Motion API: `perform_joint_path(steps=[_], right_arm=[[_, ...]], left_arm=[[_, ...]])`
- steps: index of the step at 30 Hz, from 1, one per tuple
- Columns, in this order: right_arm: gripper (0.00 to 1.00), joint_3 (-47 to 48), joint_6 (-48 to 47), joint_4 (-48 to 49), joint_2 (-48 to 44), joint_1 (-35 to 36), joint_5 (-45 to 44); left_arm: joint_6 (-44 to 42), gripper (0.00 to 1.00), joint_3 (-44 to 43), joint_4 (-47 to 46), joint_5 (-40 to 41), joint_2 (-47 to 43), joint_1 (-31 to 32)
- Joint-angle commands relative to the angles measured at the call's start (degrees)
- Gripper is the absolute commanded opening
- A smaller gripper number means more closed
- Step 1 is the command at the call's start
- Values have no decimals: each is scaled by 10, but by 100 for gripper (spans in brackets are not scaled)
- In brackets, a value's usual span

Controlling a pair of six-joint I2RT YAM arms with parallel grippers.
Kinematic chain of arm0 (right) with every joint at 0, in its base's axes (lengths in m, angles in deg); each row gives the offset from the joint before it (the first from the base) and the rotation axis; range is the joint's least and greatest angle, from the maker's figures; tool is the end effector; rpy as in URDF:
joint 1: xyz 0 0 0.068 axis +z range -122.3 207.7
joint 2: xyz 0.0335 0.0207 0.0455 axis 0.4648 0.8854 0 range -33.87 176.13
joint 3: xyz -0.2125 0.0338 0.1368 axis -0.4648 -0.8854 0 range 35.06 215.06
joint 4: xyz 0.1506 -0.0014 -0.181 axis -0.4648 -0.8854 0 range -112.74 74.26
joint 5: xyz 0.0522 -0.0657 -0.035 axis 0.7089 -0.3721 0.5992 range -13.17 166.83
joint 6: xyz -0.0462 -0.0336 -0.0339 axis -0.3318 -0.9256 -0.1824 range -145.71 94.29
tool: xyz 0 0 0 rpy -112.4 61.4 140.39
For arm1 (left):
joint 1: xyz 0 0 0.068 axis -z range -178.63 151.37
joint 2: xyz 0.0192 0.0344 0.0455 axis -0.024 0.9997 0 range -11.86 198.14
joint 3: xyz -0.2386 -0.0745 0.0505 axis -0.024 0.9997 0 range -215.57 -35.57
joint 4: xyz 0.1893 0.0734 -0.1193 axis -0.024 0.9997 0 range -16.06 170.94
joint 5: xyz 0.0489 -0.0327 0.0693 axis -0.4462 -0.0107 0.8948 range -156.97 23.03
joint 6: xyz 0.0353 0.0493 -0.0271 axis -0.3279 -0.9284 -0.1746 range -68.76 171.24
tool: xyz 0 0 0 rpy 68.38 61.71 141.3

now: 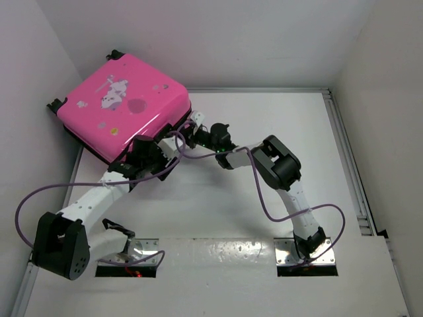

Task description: Pack the luggage

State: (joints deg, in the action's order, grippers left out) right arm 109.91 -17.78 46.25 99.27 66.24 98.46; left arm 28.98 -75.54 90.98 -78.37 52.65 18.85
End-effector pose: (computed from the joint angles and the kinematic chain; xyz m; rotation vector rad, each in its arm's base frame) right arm 0.3600 0.3115 0.1474 -0.7151 1.4137 0.9256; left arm 0.2170 -0.0790 0.2162 0.8725 2.1129 -0.1851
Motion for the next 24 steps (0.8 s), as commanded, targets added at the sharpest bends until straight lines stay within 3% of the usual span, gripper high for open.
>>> perform_joint_path(steps=[1,8,12,16,24], right_arm=[[0,35,2,20,-4,-15,2],[0,41,8,15,0,-17,3],[0,45,14,13,3,-19,3],[0,47,17,11,6,-23,4],[0,48,16,12,10,-28,11]], left_arm=[[14,74,12,-115,119,15,13],[-7,74,27,-163,154,44,13],[-7,72,37,-163,100,70,8],[-1,71,32,-170,100,115,14],[37,71,-54,-144,190,246,8]])
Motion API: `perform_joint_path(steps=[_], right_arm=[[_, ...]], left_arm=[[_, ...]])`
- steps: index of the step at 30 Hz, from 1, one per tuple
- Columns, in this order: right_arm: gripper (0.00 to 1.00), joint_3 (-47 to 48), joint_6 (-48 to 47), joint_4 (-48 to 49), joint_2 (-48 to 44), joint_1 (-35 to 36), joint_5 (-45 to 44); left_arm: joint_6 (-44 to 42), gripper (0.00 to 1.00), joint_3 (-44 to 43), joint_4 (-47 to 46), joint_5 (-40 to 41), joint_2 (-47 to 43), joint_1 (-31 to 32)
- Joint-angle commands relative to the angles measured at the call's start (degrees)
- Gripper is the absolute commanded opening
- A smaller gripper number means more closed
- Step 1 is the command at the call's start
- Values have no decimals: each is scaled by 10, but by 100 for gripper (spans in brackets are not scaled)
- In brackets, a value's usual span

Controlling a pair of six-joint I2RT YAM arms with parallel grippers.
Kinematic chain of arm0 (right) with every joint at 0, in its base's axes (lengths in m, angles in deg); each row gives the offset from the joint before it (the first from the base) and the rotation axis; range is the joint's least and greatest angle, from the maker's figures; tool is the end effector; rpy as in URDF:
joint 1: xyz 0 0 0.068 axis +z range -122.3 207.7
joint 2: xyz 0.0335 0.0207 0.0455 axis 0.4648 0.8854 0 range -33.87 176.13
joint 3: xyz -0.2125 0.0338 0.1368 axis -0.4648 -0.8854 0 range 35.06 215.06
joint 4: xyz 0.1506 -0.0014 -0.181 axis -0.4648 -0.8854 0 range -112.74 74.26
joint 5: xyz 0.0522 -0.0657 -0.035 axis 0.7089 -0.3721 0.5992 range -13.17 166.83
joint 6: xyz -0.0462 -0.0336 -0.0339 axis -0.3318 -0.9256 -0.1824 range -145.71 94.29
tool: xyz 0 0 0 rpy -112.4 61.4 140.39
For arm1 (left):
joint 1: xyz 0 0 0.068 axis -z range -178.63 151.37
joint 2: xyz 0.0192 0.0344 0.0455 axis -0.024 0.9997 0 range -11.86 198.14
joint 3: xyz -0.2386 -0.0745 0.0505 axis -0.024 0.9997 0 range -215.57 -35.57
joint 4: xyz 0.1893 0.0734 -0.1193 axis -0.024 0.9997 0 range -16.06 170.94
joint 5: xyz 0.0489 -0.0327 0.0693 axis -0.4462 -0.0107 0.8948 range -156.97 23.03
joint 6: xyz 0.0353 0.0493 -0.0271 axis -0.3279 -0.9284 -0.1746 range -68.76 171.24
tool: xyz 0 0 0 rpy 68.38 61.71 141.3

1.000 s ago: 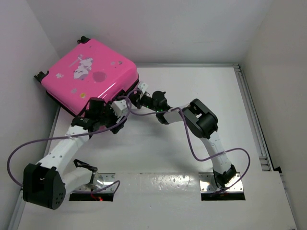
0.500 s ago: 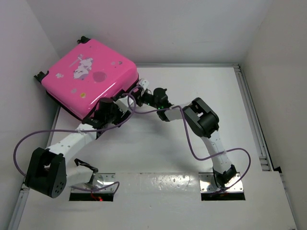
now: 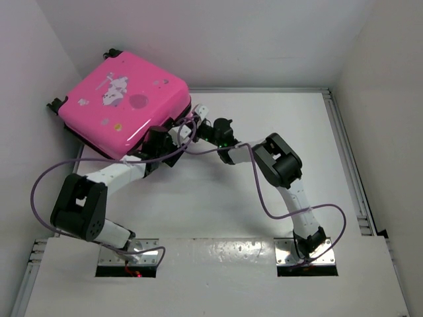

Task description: Pack the luggage

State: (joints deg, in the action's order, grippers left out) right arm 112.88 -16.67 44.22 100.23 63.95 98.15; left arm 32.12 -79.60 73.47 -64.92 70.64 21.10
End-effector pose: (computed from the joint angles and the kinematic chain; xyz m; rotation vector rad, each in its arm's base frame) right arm 0.3791 0.3016 0.1504 -0.6673 1.4335 0.9057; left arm 0.2784 -0.0976 0.1910 0.7244 2.1130 0.0340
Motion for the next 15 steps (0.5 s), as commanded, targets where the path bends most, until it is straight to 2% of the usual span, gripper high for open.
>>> perform_joint_path(steps=[1,4,5,9,15], right_arm=[[0,18,4,31,-2,-6,15],[0,18,2,30,1,-7,16],[0,18,0,30,-1,-6,17],[0,18,-2,31,2,-10,17],[0,19,0,31,4,-10,21]], left_arm=[[6,71,-20,48,63,84,-14],[6,71,-31,66,102,109,-9],[6,71,-36,71,137,115,-2],[28,83,-41,77,219,122,10],[50,83,-13,77,302,132,38]])
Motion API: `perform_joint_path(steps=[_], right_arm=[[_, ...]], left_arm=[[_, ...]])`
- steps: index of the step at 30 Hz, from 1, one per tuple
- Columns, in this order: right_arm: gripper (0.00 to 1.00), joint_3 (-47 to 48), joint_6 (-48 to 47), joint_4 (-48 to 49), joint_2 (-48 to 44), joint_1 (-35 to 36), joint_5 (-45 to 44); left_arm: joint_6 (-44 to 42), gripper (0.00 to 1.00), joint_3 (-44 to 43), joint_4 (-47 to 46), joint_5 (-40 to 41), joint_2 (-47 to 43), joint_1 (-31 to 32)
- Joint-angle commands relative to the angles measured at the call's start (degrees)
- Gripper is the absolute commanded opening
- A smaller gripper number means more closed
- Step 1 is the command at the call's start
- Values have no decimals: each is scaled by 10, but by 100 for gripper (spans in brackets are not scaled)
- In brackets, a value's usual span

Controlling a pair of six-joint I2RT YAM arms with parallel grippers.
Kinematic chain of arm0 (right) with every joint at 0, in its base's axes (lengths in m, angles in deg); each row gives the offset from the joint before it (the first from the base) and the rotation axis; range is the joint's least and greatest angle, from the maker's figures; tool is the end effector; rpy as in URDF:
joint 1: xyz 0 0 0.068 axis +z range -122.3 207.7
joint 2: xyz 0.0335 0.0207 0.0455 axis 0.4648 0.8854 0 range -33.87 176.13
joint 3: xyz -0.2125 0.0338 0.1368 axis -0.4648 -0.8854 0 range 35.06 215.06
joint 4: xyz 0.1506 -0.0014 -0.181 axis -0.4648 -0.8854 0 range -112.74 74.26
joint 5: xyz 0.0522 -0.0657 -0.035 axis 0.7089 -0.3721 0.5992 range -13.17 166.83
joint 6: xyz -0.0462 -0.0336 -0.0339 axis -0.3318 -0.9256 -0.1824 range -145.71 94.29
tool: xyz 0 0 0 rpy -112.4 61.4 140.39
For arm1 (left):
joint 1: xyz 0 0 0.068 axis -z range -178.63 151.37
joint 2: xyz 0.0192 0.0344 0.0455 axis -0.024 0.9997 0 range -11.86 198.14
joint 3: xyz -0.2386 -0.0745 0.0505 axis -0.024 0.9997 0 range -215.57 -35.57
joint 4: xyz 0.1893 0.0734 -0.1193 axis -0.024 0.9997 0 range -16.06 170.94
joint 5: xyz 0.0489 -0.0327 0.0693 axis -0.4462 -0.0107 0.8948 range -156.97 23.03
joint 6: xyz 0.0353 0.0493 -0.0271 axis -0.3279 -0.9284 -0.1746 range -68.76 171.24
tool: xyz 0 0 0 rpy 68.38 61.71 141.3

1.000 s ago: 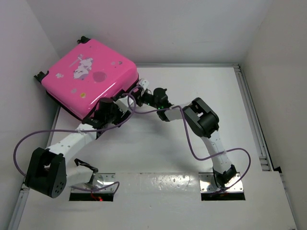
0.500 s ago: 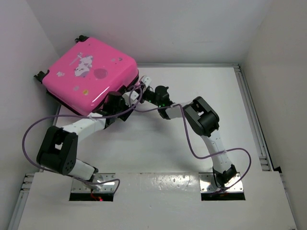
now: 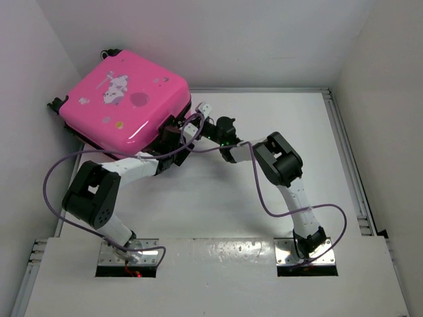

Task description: Pack the luggage

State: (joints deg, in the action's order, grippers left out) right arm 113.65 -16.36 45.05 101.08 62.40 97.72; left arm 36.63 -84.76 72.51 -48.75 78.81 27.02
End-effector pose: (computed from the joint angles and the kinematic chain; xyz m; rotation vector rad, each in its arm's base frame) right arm 0.3893 0.2923 0.1492 -0.6350 1.4297 0.8837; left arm 0.2958 -0.1236 0.1805 0.6122 2.1554 0.2564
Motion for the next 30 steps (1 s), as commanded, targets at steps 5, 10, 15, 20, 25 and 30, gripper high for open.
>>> perform_joint_path(steps=[5,10,15,20,25,30], right_arm=[[0,15,-3,23,-2,2,28],[0,11,4,29,-3,-2,33],[0,10,-6,34,-7,-8,35],[0,-10,-13,41,-13,-16,38],[0,-29,-24,45,-23,-33,41],[0,-45,-36,49,-30,-53,45]], left_arm=[[10,79,45,78,184,82,-21],[15,37,45,90,168,94,-21],[10,11,57,115,148,89,-26],[-13,0,98,134,131,37,-31],[-51,0,153,158,106,-50,-47],[-119,0,204,178,66,-134,-67]])
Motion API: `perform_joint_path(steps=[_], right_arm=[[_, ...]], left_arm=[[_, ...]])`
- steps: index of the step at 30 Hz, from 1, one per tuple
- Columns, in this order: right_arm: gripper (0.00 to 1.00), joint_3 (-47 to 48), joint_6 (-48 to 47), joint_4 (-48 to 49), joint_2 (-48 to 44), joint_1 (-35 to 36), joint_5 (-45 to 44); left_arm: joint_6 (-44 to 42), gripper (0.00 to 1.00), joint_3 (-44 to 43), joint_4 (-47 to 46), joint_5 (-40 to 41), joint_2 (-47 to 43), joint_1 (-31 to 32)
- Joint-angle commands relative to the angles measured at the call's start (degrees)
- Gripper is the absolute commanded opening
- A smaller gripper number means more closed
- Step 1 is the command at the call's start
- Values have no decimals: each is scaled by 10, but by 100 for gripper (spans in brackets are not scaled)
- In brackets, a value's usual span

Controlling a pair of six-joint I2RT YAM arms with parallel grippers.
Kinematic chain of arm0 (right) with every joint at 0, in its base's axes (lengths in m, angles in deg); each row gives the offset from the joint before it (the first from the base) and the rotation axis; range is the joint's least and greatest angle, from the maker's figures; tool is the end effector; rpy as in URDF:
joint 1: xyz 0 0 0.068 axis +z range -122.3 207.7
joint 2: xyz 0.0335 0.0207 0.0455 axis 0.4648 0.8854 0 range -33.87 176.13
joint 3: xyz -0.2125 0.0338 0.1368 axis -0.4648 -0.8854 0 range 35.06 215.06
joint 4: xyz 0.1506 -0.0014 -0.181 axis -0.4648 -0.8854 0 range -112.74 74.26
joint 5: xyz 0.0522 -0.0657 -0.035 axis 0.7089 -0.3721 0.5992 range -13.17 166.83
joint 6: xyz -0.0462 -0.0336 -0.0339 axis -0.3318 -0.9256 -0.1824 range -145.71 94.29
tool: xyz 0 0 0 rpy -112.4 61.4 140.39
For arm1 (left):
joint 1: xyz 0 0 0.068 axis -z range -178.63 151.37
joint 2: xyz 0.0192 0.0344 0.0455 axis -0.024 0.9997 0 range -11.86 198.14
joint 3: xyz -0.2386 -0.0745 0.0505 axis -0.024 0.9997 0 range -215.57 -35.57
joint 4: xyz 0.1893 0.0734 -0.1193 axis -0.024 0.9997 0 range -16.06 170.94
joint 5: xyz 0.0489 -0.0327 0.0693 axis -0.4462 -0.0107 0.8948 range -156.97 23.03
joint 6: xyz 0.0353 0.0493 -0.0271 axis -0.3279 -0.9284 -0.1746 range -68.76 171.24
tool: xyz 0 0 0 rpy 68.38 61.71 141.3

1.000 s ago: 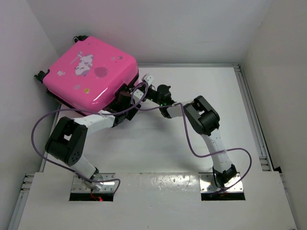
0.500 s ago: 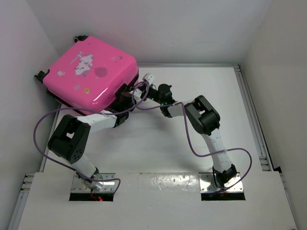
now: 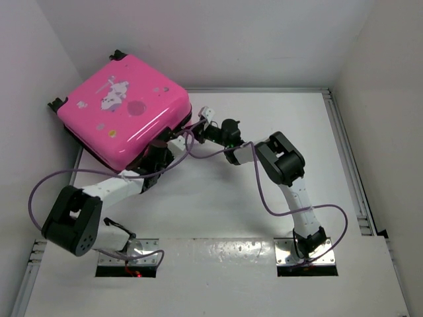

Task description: Pack the luggage

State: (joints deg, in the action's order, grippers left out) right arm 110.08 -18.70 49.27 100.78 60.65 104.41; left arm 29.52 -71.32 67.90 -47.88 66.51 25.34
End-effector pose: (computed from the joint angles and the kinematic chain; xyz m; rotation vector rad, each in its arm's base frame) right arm 0.3847 0.2783 0.1424 -0.7325 1.3737 0.9108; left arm 0.2540 -0.0939 0.1775 0.6769 2.0825 0.3451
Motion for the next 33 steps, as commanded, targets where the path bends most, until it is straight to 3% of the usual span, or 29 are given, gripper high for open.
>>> perform_joint_path(steps=[1,7,19,33], right_arm=[[0,-15,-13,11,-30,-37,-18],[0,-48,-35,13,-51,-60,-9],[0,4,-63,-37,-12,-118,-15],[0,315,-42,-101,162,-127,-108]], left_arm=[[-60,0,76,230,57,-25,-58],[-140,0,110,252,26,-110,-97],[-247,0,110,225,9,-90,-174],[-322,0,18,193,-2,37,-236]])
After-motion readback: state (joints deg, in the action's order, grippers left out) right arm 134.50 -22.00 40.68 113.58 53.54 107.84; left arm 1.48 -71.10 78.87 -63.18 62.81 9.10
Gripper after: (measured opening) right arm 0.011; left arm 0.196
